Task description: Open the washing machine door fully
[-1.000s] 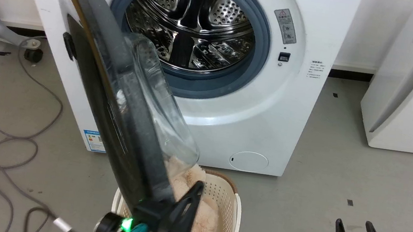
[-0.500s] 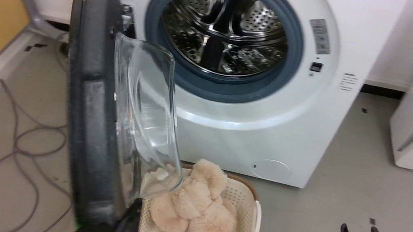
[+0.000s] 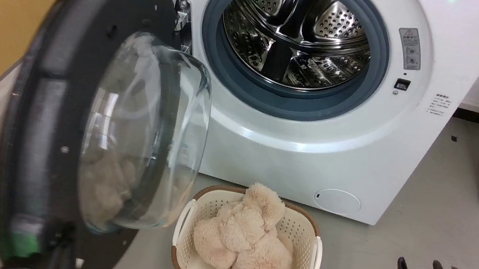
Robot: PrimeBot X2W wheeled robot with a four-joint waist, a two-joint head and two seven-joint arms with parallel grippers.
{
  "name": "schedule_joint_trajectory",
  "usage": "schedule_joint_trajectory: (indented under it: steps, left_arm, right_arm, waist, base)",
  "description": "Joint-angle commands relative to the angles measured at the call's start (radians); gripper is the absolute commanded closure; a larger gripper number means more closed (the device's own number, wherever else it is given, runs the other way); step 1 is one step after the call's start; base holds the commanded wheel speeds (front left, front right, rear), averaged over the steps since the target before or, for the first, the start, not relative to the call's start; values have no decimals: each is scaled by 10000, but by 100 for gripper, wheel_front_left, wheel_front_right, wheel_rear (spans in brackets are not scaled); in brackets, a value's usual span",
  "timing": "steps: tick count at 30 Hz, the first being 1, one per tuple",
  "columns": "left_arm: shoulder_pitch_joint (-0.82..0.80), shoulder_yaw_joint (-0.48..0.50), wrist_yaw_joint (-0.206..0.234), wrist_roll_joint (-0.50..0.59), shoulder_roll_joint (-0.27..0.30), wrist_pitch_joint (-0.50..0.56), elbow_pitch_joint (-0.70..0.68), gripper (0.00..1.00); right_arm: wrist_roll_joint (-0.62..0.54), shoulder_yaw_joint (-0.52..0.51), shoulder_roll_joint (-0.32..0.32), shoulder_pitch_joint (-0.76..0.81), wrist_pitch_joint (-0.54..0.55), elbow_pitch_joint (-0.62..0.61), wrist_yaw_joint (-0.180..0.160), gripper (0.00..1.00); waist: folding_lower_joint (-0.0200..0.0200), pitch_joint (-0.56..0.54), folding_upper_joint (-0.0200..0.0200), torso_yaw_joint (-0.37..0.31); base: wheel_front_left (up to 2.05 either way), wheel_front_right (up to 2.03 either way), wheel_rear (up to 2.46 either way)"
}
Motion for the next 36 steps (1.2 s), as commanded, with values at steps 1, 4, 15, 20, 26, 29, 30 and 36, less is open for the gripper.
schedule_joint_trajectory:
  steps: [1, 4, 15, 20, 26, 29, 30, 36]
  left_arm:
    - [113, 211, 11, -138, 104, -137, 106, 100]
    - [-1, 842, -119, -503, 302, -464, 568, 100]
    - [-1294, 2677, -1477, -1744, 957, -1813, 3482, 100]
    - [-2082, 3213, -2049, -1860, 983, -2030, 4708, 100]
    - [-2846, 4040, -2696, -1547, 798, -2065, 5720, 100]
    - [-2949, 4448, -2944, -1215, 536, -2067, 5887, 100]
    - [-2950, 4560, -3025, -1091, 426, -2067, 5897, 100]
    - [-2470, 4971, -3415, -326, -345, -2069, 5521, 100]
  right_arm:
    - [-18, -8, 34, 150, 26, -60, 6, 0]
    - [-30, 6, 34, 123, 50, -99, 6, 0]
    - [-47, -75, 34, 16, 115, -187, 6, 0]
    - [-55, -118, 34, -31, 120, -208, 6, 0]
    - [-88, -113, 34, -103, 144, -212, 6, 0]
    - [-68, -102, 34, -103, 164, -175, 6, 0]
    - [-59, -107, 34, -93, 159, -165, 6, 0]
    - [-18, -21, 34, -70, 126, -27, 6, 0]
  waist:
    - [0, 26, 0, 18]
    - [0, 67, 0, 15]
    - [0, 232, 0, -116]
    - [0, 325, 0, -163]
    - [0, 390, 0, -241]
    - [0, 379, 0, -273]
    - [0, 381, 0, -270]
    - [0, 190, 0, -332]
  base:
    - [0, 0, 0]
    - [0, 0, 0]
    - [0, 0, 0]
    - [0, 0, 0]
    - [0, 0, 0]
    - [0, 0, 0]
    - [0, 0, 0]
    - [0, 0, 0]
